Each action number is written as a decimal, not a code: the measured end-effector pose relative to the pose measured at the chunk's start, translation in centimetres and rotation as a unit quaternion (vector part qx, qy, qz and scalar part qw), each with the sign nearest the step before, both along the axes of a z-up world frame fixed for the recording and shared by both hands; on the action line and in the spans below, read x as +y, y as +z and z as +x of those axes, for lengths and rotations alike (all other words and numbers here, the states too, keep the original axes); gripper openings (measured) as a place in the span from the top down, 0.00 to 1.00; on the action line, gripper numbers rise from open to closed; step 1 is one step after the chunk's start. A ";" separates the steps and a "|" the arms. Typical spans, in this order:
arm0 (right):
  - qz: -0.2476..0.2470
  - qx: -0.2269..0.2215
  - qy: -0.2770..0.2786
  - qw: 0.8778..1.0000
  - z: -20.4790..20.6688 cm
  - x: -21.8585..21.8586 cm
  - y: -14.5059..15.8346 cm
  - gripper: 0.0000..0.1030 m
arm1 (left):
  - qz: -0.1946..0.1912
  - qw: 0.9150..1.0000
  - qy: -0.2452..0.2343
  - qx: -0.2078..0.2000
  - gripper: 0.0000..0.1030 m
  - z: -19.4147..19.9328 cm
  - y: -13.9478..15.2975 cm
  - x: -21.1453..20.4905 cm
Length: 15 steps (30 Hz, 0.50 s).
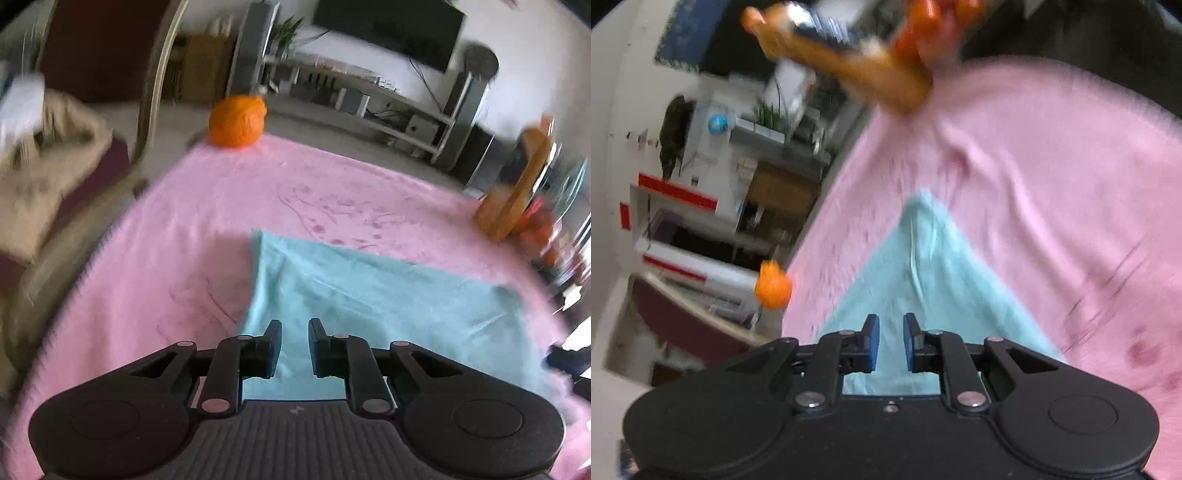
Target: Fold clothes
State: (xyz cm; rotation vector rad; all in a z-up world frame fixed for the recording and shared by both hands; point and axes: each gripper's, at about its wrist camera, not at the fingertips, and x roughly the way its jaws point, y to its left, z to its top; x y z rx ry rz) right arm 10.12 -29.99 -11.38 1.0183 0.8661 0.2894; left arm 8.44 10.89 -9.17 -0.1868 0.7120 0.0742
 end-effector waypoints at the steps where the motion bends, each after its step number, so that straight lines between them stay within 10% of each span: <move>1: 0.006 0.005 0.014 1.000 0.5 0.6 -0.8 0.85 | 0.009 1.000 -0.004 0.010 0.86 0.3 -0.5 -0.3; 9: 0.035 0.042 -0.035 0.998 1.1 -1.5 -4.3 1.00 | 0.075 0.993 0.057 0.069 0.74 -0.4 -2.3 1.2; 15: -0.041 0.061 -0.167 0.983 -3.3 -6.6 -2.2 0.99 | 0.063 0.990 0.105 0.065 0.90 -3.3 -0.7 2.9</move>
